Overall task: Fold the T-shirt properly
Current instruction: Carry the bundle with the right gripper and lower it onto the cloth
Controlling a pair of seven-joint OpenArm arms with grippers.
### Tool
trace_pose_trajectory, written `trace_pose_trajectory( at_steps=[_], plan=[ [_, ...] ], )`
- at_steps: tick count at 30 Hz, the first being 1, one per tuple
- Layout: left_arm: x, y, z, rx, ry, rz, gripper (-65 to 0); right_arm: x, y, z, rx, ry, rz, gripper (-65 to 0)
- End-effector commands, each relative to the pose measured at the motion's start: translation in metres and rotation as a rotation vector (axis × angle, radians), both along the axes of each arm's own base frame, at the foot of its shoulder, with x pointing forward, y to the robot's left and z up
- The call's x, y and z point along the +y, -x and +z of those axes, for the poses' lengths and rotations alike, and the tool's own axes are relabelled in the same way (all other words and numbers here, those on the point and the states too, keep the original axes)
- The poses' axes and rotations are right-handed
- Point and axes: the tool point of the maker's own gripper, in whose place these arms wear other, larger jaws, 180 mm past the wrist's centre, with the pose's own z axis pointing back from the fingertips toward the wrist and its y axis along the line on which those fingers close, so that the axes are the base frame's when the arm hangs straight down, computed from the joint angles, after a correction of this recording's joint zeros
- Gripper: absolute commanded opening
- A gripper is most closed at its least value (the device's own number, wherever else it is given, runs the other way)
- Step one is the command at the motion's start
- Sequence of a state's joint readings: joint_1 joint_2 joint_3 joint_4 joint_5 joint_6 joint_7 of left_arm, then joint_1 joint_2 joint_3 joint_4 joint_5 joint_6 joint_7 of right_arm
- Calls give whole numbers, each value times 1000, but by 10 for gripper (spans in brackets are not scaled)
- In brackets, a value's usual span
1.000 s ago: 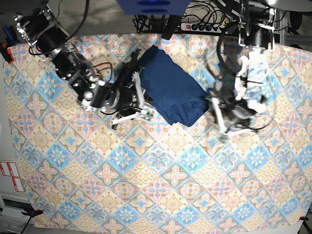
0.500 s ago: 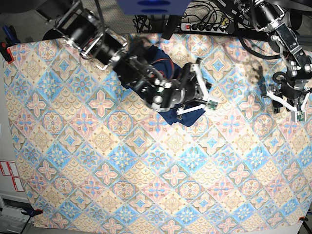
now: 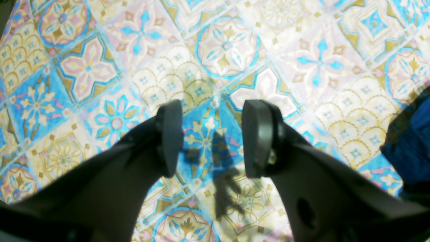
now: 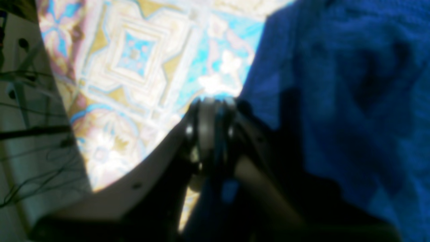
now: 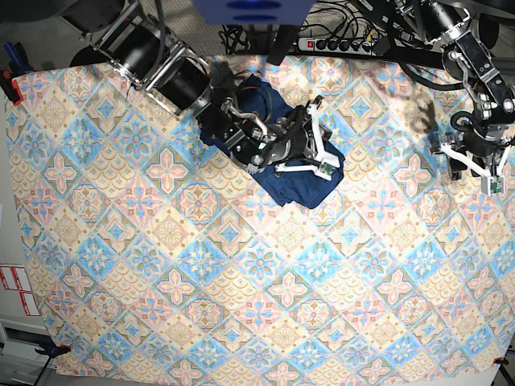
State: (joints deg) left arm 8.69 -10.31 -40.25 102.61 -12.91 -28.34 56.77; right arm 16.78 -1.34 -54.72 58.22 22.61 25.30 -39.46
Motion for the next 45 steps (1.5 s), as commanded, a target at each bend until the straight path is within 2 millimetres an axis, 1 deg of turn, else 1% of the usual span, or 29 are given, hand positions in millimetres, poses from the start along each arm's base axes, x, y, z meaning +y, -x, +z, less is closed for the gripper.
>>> trace_pose_trajectory(
  at_steps=[1, 3, 7, 9, 12, 17, 19, 21, 23, 25, 27, 33, 35, 37, 39, 41, 43, 45],
  plan=[
    [5, -9, 16, -51, -25, -7, -379, -7, -22, 10, -36, -19, -31, -612],
    [5, -9, 16, -53, -25, -7, -379, -24, -35, 8, -44, -6, -74, -612],
    [4, -9, 16, -52, -25, -8, -379, -64, -63, 5, -51, 14, -189, -612],
    [4, -9, 16, -52, -25, -8, -379, -89, -79, 4, -67, 38, -246, -611],
    [4, -10, 17, -54, -25, -8, -379, -117, -94, 1, -126, 115, -270, -609],
    [4, -10, 16, -54, -25, -9, -379, -165, -113, -7, -237, 273, -266, -609],
    [4, -10, 16, -54, -25, -9, -379, -176, -125, -1, -292, 288, -274, -609],
    [3, -10, 16, -54, -23, -9, -379, -193, -135, -1, -315, 304, -293, -609],
    [3, -10, 16, -54, -22, -9, -379, -202, -143, -2, -316, 309, -308, -609],
    [3, -10, 16, -54, -22, -10, -379, -218, -150, -6, -312, 327, -327, -609],
    [3, -10, 16, -53, -22, -12, -379, -228, -155, -9, -311, 327, -345, -609],
    [3, -10, 16, -53, -25, -12, -379, -240, -159, -13, -312, 317, -369, -609],
    [3, -10, 16, -53, -25, -14, -379, -240, -161, -11, -319, 314, -368, -609],
    [2, -11, 16, -53, -24, -17, -379, -230, -168, 3, -357, 295, -356, -609],
    [2, -11, 16, -52, -24, -18, -379, -215, -180, 29, -428, 260, -336, -609],
    [2, -11, 16, -52, -24, -18, -379, -207, -168, 40, -462, 251, -304, -609],
    [1, -12, 16, -55, -21, -18, -379, -190, -160, 60, -511, 214, -280, -609],
    [0, -12, 15, -55, -18, -18, -379, -183, -148, 73, -530, 195, -281, -609]
  ],
)
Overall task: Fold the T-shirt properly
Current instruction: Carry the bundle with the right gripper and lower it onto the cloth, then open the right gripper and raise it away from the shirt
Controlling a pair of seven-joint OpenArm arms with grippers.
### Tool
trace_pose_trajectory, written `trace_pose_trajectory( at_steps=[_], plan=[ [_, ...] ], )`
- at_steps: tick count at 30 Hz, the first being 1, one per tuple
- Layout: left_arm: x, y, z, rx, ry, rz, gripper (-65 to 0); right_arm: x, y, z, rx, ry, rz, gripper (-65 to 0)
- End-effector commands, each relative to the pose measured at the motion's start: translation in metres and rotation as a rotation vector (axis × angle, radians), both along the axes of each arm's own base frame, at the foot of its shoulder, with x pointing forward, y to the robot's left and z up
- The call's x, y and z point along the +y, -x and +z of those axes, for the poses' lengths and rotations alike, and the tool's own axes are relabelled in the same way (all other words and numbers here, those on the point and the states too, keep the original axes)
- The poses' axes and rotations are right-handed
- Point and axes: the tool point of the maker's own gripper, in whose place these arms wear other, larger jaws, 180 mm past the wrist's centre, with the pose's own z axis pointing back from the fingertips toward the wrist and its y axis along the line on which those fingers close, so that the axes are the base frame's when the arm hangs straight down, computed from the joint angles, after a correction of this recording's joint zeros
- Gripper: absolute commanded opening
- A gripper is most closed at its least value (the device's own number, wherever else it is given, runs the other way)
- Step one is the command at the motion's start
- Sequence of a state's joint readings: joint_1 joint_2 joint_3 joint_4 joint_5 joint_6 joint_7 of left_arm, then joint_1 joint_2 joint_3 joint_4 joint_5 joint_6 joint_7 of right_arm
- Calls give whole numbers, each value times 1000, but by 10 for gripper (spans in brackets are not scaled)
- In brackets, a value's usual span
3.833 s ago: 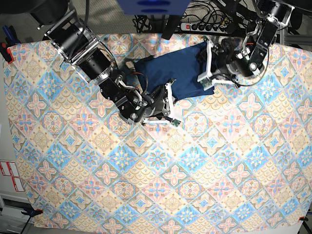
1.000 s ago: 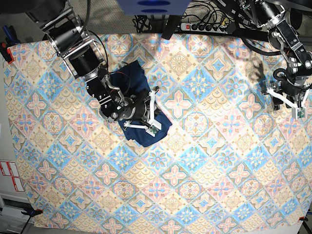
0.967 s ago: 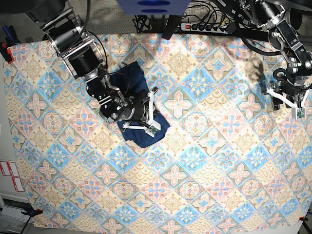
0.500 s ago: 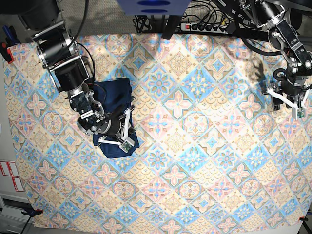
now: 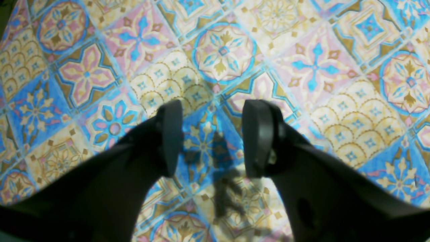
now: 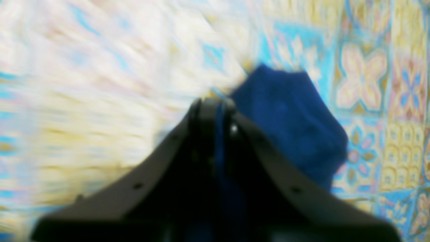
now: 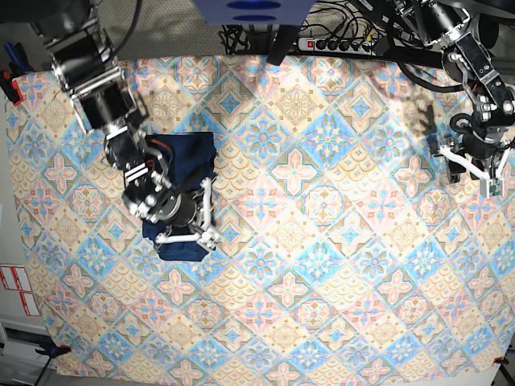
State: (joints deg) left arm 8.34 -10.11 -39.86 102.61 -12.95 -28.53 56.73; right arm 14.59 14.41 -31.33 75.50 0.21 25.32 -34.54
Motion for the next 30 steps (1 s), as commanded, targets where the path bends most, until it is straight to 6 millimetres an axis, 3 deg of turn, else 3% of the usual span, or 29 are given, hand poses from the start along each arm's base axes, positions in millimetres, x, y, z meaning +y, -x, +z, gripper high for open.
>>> trace_pose_trajectory(
  at_steps=[1, 7, 11, 16, 19, 21, 27, 30],
  plan=[
    [4, -8, 15, -49, -22, -8, -379, 6, -6, 23, -57, -41, 2, -609],
    [3, -7, 14, -46, -22, -9, -379, -4, 28, 40, -70, -69, -57, -609],
    [4, -2, 10, -29, -25, -14, -379, -36, 50, 33, -38, -67, -163, -609],
    [-3, 19, -2, 33, -40, -46, -380, -85, 70, 24, -12, -55, -307, -609],
    [-5, 35, -6, 67, -53, -54, -380, -93, 72, 19, 1, -52, -328, -609],
    [-6, 44, -11, 92, -52, -55, -383, -97, 72, 10, 26, -45, -340, -609],
    [-5, 65, -22, 148, -52, -52, -473, -112, 63, -30, 130, -33, -396, -610],
    [-4, 74, -26, 169, -53, -50, -472, -118, 64, -48, 166, -44, -418, -611]
  ],
)
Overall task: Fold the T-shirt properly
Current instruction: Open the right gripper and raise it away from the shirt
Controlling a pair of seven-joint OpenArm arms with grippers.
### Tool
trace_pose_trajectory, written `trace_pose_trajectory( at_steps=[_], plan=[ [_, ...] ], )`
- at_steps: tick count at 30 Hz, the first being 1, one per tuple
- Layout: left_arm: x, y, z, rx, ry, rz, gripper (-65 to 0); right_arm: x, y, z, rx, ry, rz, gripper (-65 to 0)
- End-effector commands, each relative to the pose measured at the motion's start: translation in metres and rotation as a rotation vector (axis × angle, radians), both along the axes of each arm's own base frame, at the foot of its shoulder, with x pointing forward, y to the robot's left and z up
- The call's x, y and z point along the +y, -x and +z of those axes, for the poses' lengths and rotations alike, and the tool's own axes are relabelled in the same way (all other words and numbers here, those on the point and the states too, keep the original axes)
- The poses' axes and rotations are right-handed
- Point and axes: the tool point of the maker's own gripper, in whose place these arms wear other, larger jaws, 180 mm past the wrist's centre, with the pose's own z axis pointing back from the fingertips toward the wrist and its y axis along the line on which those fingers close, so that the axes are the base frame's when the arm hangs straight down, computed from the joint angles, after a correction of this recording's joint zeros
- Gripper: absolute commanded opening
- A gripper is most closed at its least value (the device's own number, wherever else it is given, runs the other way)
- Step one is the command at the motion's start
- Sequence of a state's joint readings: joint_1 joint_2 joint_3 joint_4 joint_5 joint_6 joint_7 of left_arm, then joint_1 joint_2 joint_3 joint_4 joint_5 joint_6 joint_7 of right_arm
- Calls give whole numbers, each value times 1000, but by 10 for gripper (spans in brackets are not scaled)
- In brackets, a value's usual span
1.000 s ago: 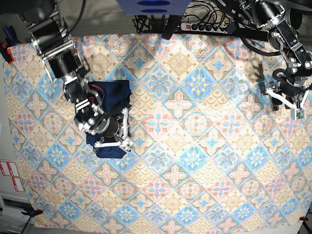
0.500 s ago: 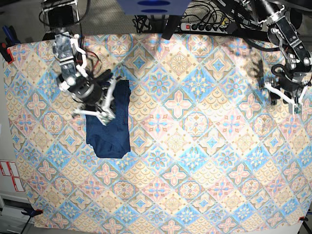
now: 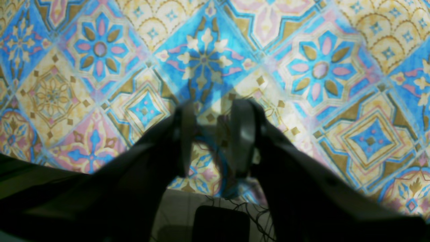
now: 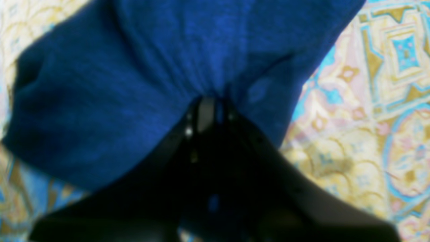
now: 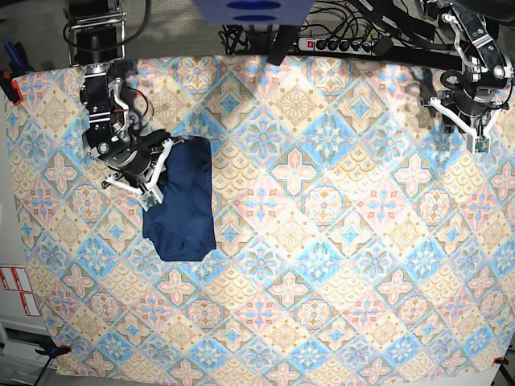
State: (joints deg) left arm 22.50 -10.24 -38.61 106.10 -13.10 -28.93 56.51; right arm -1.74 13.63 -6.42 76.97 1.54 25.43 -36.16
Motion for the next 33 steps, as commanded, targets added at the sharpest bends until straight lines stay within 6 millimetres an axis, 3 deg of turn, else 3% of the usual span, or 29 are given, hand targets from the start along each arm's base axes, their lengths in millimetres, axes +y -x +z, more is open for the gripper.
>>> trace_pose_trajectory(
  at_steps=[1, 3, 6, 11, 14, 19, 23, 25, 30, 33],
  plan=[
    [5, -2, 9, -23, -22, -7, -472, -8, -4, -1, 8, 25, -6, -611],
    [6, 3, 7, -9, -24, -8, -472, -9, -2, -4, 16, 22, -11, -611],
    [5, 9, 4, 5, -20, -5, -472, -7, -9, 12, -33, 26, 4, -611],
    [-1, 8, 4, -16, 19, -7, -473, 5, 4, 38, -106, 27, 40, -611],
    [-4, 11, 3, -18, 45, -9, -475, 9, 22, 44, -113, 23, 46, -611],
    [-7, 12, 3, -21, 62, -12, -476, 33, 38, 34, -79, -4, 97, -611],
    [-8, 13, 2, -20, 65, -10, -476, 42, 51, 6, 9, -10, 123, -611],
    [-8, 13, 2, -20, 65, -9, -476, 41, 53, 2, 18, -13, 122, -612],
    [-11, 27, -3, 2, 94, -7, -476, 39, 44, 35, -78, -12, 112, -612],
    [-18, 38, -6, 9, 145, -4, -477, 27, 43, 63, -152, 0, 79, -612]
  ],
)
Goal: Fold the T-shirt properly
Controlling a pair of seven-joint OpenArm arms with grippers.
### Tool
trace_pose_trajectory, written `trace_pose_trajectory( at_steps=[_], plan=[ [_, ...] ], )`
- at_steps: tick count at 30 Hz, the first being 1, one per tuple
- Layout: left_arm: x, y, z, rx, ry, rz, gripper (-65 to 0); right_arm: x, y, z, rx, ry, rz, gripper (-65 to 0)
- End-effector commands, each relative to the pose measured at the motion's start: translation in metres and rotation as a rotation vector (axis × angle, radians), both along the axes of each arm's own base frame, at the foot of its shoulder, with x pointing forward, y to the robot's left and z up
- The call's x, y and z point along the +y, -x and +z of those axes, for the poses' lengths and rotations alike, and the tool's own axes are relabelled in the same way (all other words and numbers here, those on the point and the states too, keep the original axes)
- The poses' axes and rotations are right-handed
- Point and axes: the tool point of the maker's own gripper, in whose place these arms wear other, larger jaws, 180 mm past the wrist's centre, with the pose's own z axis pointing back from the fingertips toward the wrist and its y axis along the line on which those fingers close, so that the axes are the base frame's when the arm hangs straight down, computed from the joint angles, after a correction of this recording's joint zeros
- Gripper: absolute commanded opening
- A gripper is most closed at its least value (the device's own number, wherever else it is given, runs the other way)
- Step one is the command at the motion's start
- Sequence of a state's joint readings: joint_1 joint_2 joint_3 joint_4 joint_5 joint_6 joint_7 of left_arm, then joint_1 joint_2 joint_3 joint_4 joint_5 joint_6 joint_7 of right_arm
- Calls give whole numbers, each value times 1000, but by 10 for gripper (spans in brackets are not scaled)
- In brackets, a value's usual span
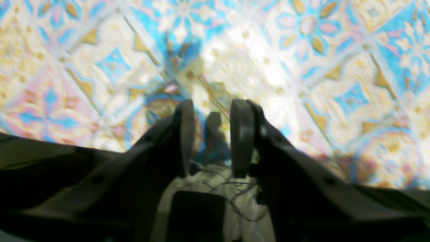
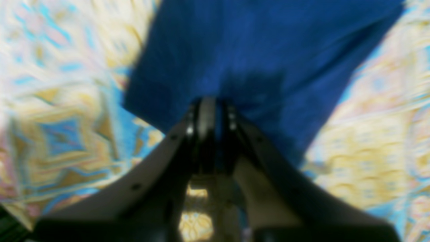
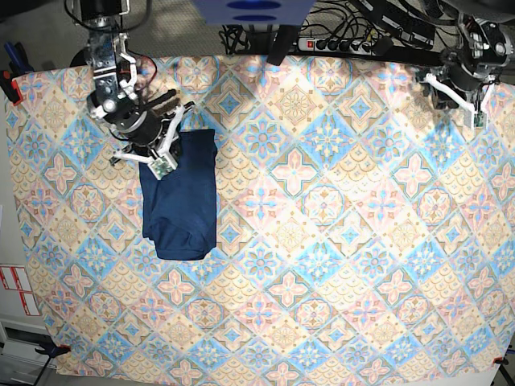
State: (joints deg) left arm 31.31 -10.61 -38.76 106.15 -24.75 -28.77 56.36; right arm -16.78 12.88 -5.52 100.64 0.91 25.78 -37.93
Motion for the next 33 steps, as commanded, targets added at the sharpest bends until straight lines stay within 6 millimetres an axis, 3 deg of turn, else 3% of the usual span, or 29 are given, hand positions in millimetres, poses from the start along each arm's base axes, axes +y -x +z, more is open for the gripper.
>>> trace_pose_trajectory(
  at_steps=[1, 5, 12, 15, 19, 21, 28, 30, 33],
  plan=[
    [2, 0, 8, -23, -1, -7, -477, -9, -6, 18, -59, 9, -16, -612],
    [-5, 20, 2, 9, 45, 0, -477, -34, 14, 33, -79, 42, -78, -612],
    [-11, 55, -4, 76, 93, 12, -479, -78, 83, 9, 64, 110, -174, -612],
    [-1, 63, 7, 68, 69, 35, -519, -92, 111, 2, 125, 137, -200, -615],
    [-5, 73, 28, 64, 37, -1, -538, -112, 152, -5, 213, 179, -240, -650],
    [-7, 83, 30, 87, 32, -9, -541, -120, 172, -7, 256, 199, -253, -650],
    [-12, 114, 16, 170, 58, 23, -568, -127, 232, -14, 399, 229, -255, -650],
    [-11, 126, 6, 205, 81, 53, -596, -124, 249, -17, 443, 228, -247, -650],
    [-26, 141, -19, 269, 153, 52, -650, -128, 274, -27, 513, 229, -263, -650]
  ],
)
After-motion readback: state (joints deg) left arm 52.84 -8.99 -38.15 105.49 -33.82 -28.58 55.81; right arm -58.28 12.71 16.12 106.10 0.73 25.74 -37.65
